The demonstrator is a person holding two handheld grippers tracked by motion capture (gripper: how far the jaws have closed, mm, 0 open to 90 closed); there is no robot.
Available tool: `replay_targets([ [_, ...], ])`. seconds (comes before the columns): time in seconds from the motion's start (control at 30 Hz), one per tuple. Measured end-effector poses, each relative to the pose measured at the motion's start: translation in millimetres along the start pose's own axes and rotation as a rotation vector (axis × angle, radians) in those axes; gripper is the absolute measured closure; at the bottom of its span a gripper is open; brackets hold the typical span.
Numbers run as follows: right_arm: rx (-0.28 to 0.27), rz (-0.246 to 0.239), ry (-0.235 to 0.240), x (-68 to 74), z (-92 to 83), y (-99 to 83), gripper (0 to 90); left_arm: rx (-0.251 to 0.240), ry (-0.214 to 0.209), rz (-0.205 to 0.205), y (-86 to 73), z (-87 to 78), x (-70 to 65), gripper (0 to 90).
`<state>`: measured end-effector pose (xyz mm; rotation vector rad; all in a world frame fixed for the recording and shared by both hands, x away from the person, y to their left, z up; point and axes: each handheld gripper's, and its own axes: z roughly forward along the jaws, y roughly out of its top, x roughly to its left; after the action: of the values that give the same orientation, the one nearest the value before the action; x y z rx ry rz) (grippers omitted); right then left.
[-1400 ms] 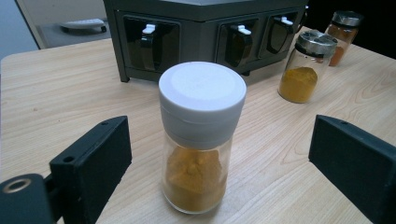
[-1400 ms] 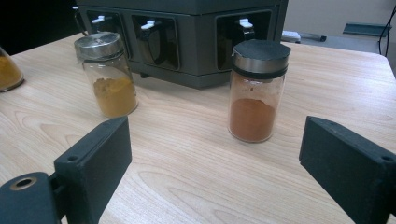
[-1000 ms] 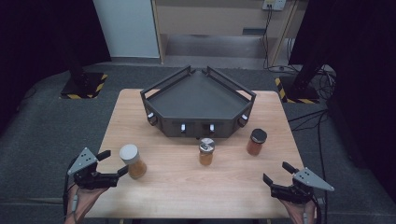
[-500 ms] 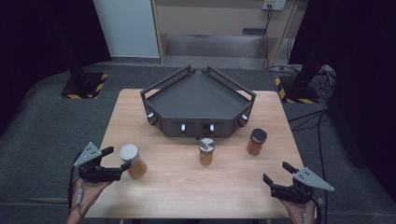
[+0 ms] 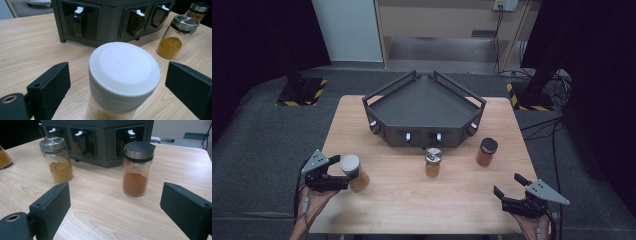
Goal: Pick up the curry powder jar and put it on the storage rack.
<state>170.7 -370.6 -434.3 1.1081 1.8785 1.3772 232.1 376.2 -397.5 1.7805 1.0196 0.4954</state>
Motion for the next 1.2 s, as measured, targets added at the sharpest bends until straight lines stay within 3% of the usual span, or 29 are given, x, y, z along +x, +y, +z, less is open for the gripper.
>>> replay_targets([
  [0.37,0.002,0.001,0.0,0.0,0.0,0.2,9.5,-0.006,-0.012,0.017,-3.4,11.1,1.3,12.7],
  [0.47,0.003,0.001,0.0,0.1,0.1,0.2,9.5,-0.013,-0.016,0.023,-6.3,13.1,1.4,18.5],
  [0.57,0.003,0.002,0.0,0.1,0.3,0.2,9.5,-0.023,-0.01,0.051,-8.0,14.0,-0.2,31.4],
  [1.2,0.002,0.003,0.003,-0.3,0.7,0.0,9.5,-0.019,-0.002,0.053,-5.5,14.9,-2.2,32.2],
])
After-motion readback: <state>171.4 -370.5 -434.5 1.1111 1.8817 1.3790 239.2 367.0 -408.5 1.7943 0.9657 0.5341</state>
